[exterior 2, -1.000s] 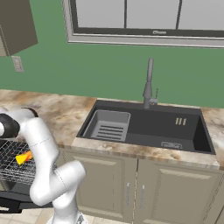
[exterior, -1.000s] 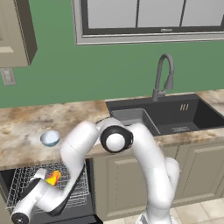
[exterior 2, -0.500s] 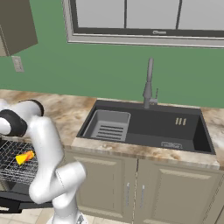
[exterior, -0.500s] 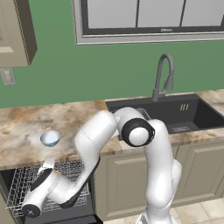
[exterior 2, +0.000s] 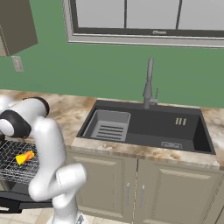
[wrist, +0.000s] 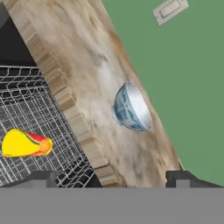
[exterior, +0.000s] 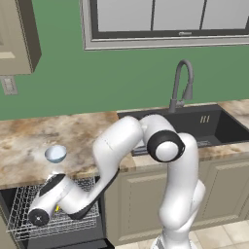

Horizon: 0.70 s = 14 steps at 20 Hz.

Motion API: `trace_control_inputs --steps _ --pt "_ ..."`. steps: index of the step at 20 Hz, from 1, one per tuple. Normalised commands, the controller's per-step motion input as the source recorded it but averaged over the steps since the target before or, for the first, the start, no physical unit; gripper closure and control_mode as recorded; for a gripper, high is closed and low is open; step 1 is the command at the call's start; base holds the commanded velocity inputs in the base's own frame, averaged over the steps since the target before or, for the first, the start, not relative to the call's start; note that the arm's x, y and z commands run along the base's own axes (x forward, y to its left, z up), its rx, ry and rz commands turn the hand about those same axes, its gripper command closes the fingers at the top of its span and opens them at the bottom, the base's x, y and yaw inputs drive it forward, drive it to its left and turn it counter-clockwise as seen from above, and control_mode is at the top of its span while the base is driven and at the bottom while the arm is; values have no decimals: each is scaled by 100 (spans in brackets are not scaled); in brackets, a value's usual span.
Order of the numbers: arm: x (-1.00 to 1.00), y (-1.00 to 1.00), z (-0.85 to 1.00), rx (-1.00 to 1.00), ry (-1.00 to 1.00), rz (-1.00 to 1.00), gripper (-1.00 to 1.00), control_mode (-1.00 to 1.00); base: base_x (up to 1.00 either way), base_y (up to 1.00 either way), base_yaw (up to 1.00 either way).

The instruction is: Pick up the cup and bowl from the counter, place them in the dishwasher, and close the dishwasher door.

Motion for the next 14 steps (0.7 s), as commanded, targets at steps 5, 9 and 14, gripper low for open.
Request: trace_control_inputs --steps 5,9,14 --pt "21 -5 9 1 16 0 -100 -100 0 0 0" --pt "16 3 35 -27 6 0 -100 -100 0 0 0" --pt "27 2 29 -37 0 0 -100 -100 0 0 0"
